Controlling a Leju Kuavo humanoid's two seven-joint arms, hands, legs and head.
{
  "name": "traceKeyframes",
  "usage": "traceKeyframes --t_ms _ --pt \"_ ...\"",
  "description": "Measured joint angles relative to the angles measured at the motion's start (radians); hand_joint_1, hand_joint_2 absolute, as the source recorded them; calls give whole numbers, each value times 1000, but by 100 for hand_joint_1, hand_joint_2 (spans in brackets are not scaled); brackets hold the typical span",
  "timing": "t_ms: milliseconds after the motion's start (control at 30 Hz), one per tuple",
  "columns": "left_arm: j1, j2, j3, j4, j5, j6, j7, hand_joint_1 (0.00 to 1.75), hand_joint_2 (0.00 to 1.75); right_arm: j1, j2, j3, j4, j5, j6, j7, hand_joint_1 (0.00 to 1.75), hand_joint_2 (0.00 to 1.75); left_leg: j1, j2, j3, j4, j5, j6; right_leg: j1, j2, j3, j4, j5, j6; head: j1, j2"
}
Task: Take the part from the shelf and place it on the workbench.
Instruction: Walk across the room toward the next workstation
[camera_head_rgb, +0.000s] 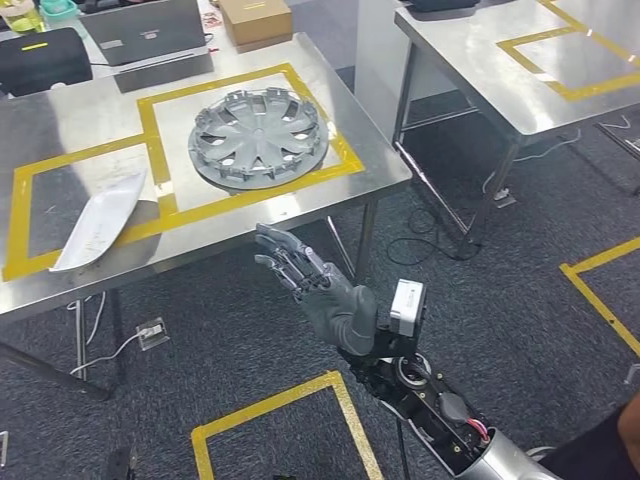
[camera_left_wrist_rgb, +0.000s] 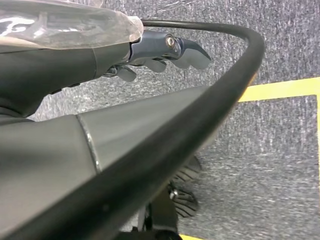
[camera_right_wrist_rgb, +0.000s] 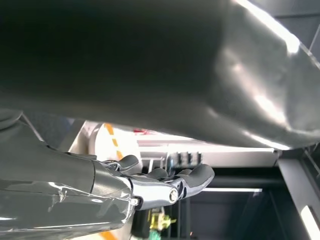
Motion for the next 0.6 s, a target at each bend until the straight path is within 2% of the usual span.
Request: traceKeyframes --t_ms 33,67,100,133,167,233,267,300,367,400,433,467,500,533,567,600 --pt "0 0 0 0 0 0 0 0 0 0 0 0 0 0 0 0 0 0 -1 -12 45 -65 27 5 0 12 -11 4 8 2 -4 0" --pt "-1 1 0 0 0 0 0 0 0 -1 0 -1 1 0 0 0 0 0 -1 -35 99 -144 39 10 1 23 -22 10 14 5 -9 0" --pt "-1 2 0 0 0 0 0 0 0 -1 0 -2 1 0 0 0 0 0 -1 -56 142 -214 41 14 2 32 -32 17 19 9 -12 0" --pt "-2 3 0 0 0 0 -1 0 0 -1 0 -3 0 0 0 -1 0 0 -1 -73 172 -266 37 17 3 42 -40 23 24 14 -13 0" --pt "-2 4 0 0 0 1 -1 0 0 -2 0 -4 0 0 0 -1 0 0 -2 -77 183 -289 31 19 4 51 -47 26 29 19 -13 0" --pt "-2 1 0 0 0 1 -1 0 0 -1 0 -6 0 0 0 -2 0 0 2 -53 179 -297 35 26 5 66 -58 31 37 30 -11 0" --pt "-2 0 0 0 0 1 -1 0 0 -1 -1 -6 0 0 0 -2 0 0 5 -40 178 -299 39 32 6 56 -69 45 27 35 -9 0" --pt "-2 -1 0 0 0 1 -1 0 0 -1 -1 -7 0 0 0 -2 0 0 7 -26 175 -301 43 38 5 37 -86 80 4 41 -3 0" --pt "0 0 0 0 0 1 -1 0 0 -1 -2 -8 0 0 0 -3 0 0 5 -1 168 -300 49 44 -2 -13 -140 213 -74 55 10 0" --pt "2 0 0 0 0 1 -1 0 0 0 -3 -8 0 0 0 -3 0 0 4 12 165 -300 52 45 -8 -26 -167 286 -107 61 16 0" --pt "3 0 0 0 0 1 -1 0 0 1 -4 -8 0 0 -1 -3 0 0 4 25 163 -300 54 44 -13 -33 -181 335 -126 67 18 0" --pt "4 0 0 0 0 1 -1 0 0 3 -5 -9 0 0 -2 -3 0 0 4 38 162 -299 55 42 -18 -37 -174 344 -124 70 21 0" --pt "4 0 0 0 0 1 -1 0 0 4 -6 -10 0 0 -3 -3 0 0 4 51 162 -299 55 40 -21 -43 -146 307 -105 72 24 0" --pt "4 0 0 0 0 1 -1 0 0 5 -7 -11 -1 0 -4 -3 0 0 5 62 163 -299 55 38 -23 -54 -100 234 -73 73 27 0" --pt "4 -1 0 0 0 1 -1 0 0 4 -7 -12 -2 0 -4 -3 0 0 4 73 165 -299 55 35 -21 -77 -53 154 -51 70 31 0" --pt "3 -1 0 0 0 1 -1 0 0 3 -7 -14 -4 0 -5 -3 0 0 2 82 166 -298 55 30 -16 -96 -16 89 -35 63 34 0"
